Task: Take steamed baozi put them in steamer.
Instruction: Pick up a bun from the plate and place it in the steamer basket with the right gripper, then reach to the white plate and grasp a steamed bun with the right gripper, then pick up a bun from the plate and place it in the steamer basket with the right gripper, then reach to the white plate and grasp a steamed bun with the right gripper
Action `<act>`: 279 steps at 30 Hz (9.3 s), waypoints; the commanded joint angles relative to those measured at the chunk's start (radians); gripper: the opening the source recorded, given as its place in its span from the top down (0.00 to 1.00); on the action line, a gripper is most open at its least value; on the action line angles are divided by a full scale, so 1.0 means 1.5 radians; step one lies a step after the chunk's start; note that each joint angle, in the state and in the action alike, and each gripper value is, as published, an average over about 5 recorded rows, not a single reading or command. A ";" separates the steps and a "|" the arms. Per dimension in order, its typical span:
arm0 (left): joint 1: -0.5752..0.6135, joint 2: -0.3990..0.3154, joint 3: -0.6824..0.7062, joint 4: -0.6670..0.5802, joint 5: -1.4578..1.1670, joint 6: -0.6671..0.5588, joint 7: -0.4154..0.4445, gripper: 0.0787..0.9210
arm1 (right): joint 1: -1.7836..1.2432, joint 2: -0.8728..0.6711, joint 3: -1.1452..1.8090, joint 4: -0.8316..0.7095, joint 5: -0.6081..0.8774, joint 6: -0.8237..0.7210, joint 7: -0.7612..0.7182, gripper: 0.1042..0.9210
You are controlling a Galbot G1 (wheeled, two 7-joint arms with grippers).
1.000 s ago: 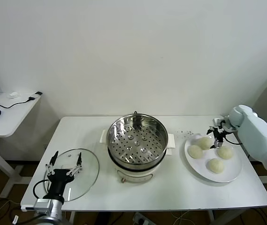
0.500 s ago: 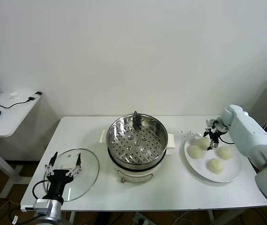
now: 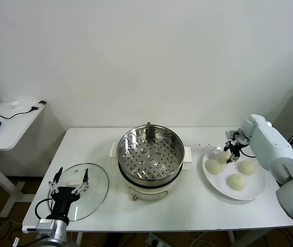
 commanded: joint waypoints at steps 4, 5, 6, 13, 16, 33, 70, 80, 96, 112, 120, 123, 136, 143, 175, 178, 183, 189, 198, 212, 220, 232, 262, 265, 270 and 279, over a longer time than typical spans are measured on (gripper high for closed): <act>0.012 -0.001 -0.005 -0.006 -0.002 -0.002 0.002 0.12 | 0.069 -0.091 -0.163 0.185 0.162 -0.001 -0.047 0.39; 0.013 -0.001 -0.006 -0.007 -0.002 -0.002 0.002 0.12 | 0.096 -0.101 -0.200 0.209 0.184 0.003 -0.050 0.39; 0.014 -0.001 -0.006 -0.008 -0.003 -0.002 0.002 0.12 | 0.127 -0.108 -0.241 0.230 0.205 0.010 -0.054 0.39; 0.023 -0.002 -0.003 -0.014 0.001 -0.004 0.003 0.12 | 0.364 -0.096 -0.482 0.381 0.295 0.119 -0.057 0.39; 0.027 -0.004 -0.001 -0.015 0.002 -0.003 0.003 0.12 | 0.437 -0.069 -0.536 0.458 0.288 0.165 -0.049 0.39; 0.044 -0.005 0.002 -0.027 0.001 -0.001 -0.004 0.12 | 0.288 0.130 -0.460 0.572 0.006 0.299 0.024 0.38; 0.058 -0.008 -0.002 -0.021 0.002 -0.007 -0.006 0.12 | 0.221 0.167 -0.422 0.441 0.015 0.294 0.020 0.12; 0.061 -0.006 0.002 -0.036 -0.013 0.002 -0.005 0.12 | 0.407 -0.056 -0.540 0.571 0.345 0.157 0.062 0.12; 0.073 -0.004 0.013 -0.048 -0.013 -0.013 -0.002 0.12 | 0.308 -0.347 -0.619 0.573 0.669 -0.320 0.098 0.12; 0.071 -0.005 0.008 -0.029 0.003 -0.012 -0.002 0.12 | 0.025 -0.194 -0.370 0.314 0.383 -0.179 -0.002 0.12; 0.075 -0.007 0.005 -0.020 0.005 -0.010 -0.006 0.12 | -0.007 -0.121 -0.328 0.255 0.349 -0.164 -0.001 0.12; 0.075 -0.007 0.003 -0.019 0.005 -0.010 -0.006 0.12 | -0.010 -0.101 -0.313 0.231 0.341 -0.155 -0.001 0.12; 0.077 -0.008 0.001 -0.016 0.007 -0.014 -0.005 0.12 | -0.006 -0.086 -0.298 0.213 0.340 -0.146 -0.010 0.12; 0.077 -0.009 0.002 -0.016 0.008 -0.014 -0.005 0.12 | -0.006 -0.087 -0.293 0.212 0.340 -0.143 -0.014 0.25; 0.100 -0.015 0.022 -0.039 0.008 -0.017 0.012 0.12 | 0.527 -0.131 -0.763 0.459 0.860 -0.246 0.040 0.41; 0.103 -0.016 0.027 -0.040 0.009 -0.019 0.014 0.12 | 0.587 -0.087 -0.830 0.492 0.928 -0.257 0.051 0.41; 0.108 -0.016 0.033 -0.042 0.011 -0.022 0.015 0.12 | 0.602 -0.007 -0.861 0.527 0.985 -0.288 0.095 0.41; 0.112 -0.015 0.035 -0.047 0.018 -0.027 0.018 0.12 | 0.557 0.080 -0.855 0.545 1.012 -0.327 0.161 0.41; 0.109 -0.017 0.033 -0.037 0.023 -0.032 0.018 0.12 | 0.479 0.182 -0.845 0.521 1.010 -0.352 0.205 0.41; 0.104 -0.020 0.021 -0.023 0.018 -0.035 0.014 0.12 | 0.381 0.230 -0.849 0.483 0.988 -0.362 0.222 0.41; 0.105 -0.023 0.020 -0.020 0.018 -0.035 0.013 0.12 | 0.360 0.236 -0.840 0.459 0.977 -0.363 0.216 0.40; 0.104 -0.023 0.017 -0.020 0.017 -0.033 0.012 0.12 | 0.382 0.207 -0.803 0.465 0.968 -0.369 0.198 0.14; 0.116 -0.022 0.017 -0.031 0.028 -0.030 0.015 0.12 | 0.291 -0.442 -0.630 0.685 0.523 -0.261 0.016 0.12; 0.124 -0.025 0.018 -0.032 0.030 -0.031 0.015 0.12 | 0.185 -0.451 -0.545 0.659 0.490 -0.254 0.038 0.12; 0.129 -0.030 0.018 -0.030 0.036 -0.031 0.013 0.12 | 0.054 -0.428 -0.433 0.600 0.424 -0.233 0.051 0.12; 0.130 -0.032 0.013 -0.036 0.035 -0.031 0.014 0.12 | -0.024 -0.352 -0.365 0.506 0.354 -0.217 0.047 0.12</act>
